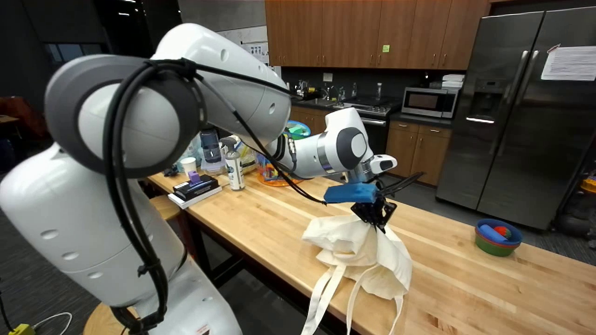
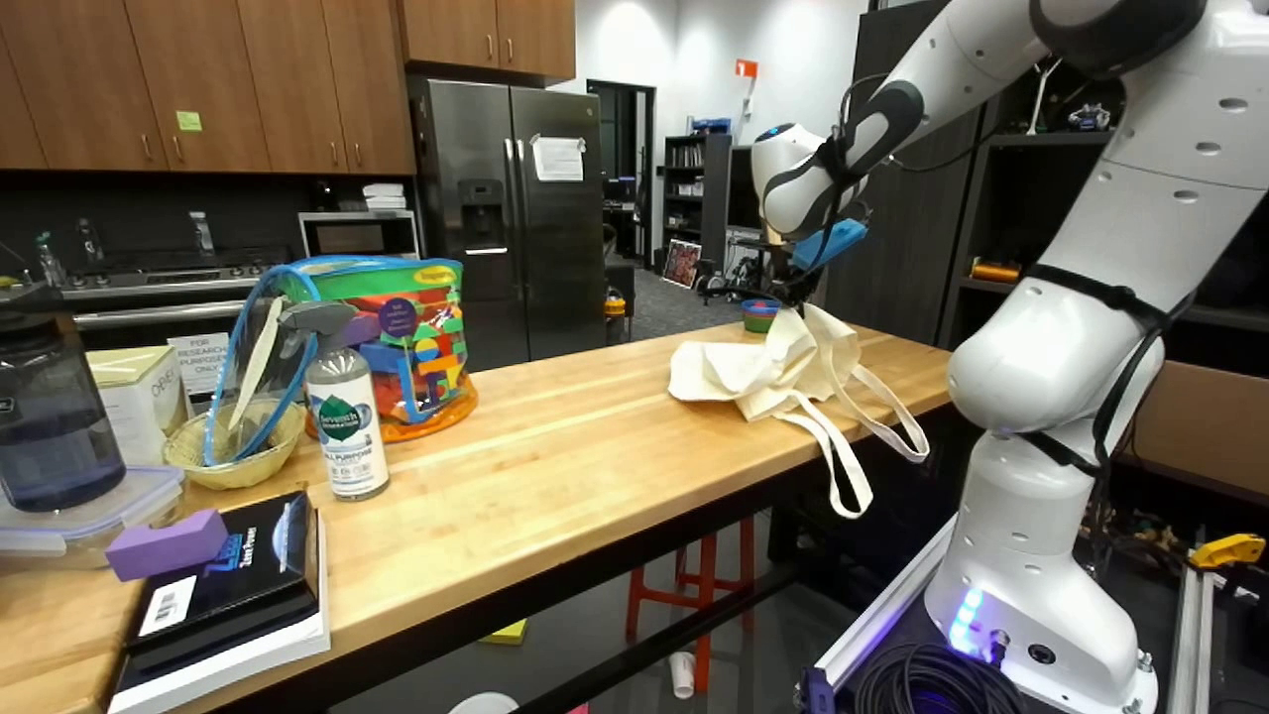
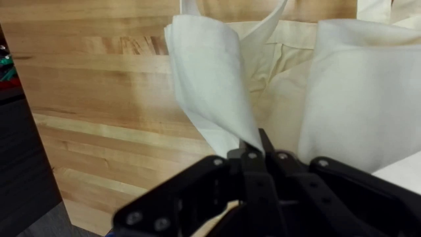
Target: Wipe the table using the shopping bag
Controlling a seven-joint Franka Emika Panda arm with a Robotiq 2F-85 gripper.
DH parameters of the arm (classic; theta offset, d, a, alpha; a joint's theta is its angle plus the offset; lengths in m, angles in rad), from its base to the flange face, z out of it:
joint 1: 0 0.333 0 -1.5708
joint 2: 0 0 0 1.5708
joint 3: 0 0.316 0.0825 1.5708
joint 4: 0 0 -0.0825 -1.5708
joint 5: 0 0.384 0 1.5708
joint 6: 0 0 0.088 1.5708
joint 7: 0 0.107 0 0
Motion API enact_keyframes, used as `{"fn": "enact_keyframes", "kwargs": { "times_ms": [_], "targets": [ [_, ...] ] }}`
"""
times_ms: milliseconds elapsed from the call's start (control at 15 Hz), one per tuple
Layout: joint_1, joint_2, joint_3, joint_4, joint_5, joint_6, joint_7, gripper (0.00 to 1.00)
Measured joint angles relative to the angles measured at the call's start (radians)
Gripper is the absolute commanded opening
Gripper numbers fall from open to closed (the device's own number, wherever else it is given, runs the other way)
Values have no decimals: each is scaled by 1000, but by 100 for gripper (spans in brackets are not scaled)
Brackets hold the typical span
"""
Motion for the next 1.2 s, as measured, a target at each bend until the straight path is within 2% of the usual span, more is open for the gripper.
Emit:
{"fn": "enact_keyframes", "kwargs": {
  "times_ms": [467, 933, 1200],
  "targets": [
    [29, 144, -10, 175, -11, 93, 7, 0],
    [136, 283, -4, 391, -16, 92, 16, 0],
    [199, 322, 7, 464, -22, 93, 17, 0]
  ]
}}
